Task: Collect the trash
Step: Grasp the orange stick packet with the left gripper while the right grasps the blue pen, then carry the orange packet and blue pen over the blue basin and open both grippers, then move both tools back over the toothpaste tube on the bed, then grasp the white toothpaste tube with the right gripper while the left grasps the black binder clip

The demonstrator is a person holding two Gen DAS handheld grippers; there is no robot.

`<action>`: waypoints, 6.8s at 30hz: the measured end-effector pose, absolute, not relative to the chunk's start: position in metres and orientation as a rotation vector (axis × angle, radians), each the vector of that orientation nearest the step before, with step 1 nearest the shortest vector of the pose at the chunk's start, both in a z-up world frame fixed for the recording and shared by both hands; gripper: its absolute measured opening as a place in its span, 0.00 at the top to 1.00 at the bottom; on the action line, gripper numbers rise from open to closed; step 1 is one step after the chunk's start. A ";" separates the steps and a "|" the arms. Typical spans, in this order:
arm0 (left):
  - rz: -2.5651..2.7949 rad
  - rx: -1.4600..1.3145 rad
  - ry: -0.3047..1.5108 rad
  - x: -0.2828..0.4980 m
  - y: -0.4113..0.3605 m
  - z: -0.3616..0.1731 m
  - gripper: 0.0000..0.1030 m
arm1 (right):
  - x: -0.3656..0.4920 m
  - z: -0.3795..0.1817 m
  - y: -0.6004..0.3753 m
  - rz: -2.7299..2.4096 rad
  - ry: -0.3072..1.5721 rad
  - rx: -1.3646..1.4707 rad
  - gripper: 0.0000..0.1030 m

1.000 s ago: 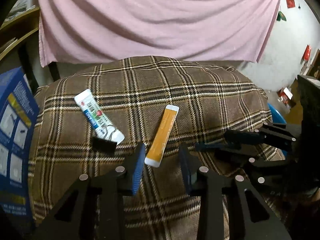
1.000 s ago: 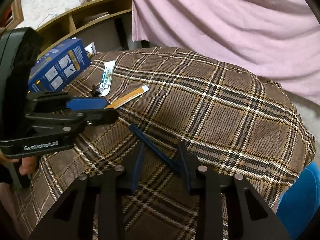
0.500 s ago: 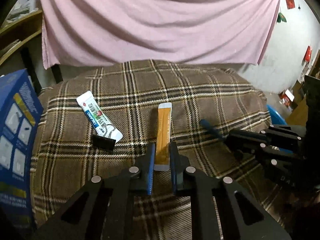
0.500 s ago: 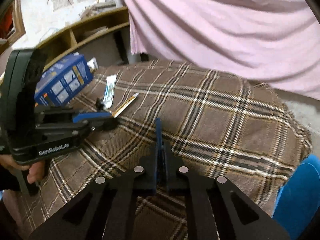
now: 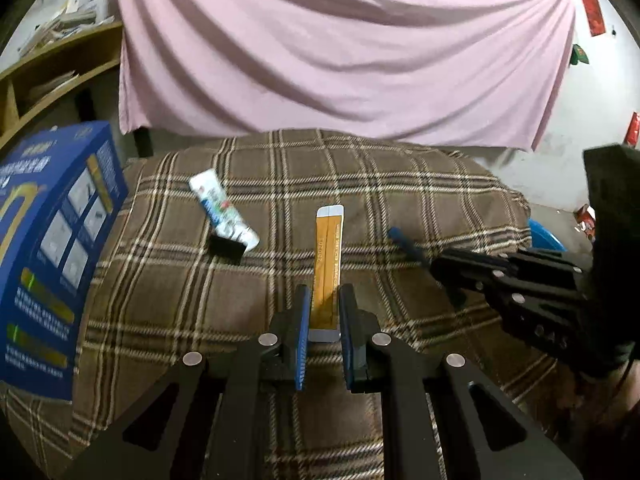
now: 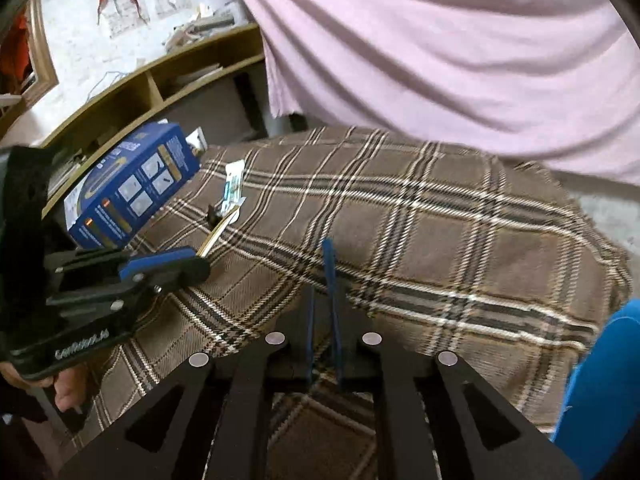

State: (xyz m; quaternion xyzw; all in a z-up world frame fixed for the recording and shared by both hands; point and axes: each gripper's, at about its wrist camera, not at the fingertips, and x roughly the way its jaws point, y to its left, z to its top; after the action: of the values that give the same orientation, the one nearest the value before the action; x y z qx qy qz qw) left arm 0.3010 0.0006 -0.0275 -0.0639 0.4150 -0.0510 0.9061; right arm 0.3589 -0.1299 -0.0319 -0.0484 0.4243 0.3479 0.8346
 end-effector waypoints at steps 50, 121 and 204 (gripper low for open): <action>-0.304 -0.008 0.210 0.220 -0.133 0.103 0.89 | 0.233 0.085 -0.290 0.323 -0.056 0.108 0.96; -0.057 -0.148 0.180 0.199 -0.094 0.089 0.02 | 0.227 0.066 -0.332 0.177 0.006 0.162 0.00; -0.002 -0.249 0.889 0.318 0.076 -0.052 0.99 | 0.389 -0.045 -0.129 0.543 0.969 -0.103 0.00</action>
State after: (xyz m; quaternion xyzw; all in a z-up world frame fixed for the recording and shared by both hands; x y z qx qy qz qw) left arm 0.3177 0.0758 -0.0519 -0.1202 0.4288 -0.0008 0.8953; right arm 0.3890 -0.1293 -0.0451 -0.0488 0.4600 0.2577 0.8483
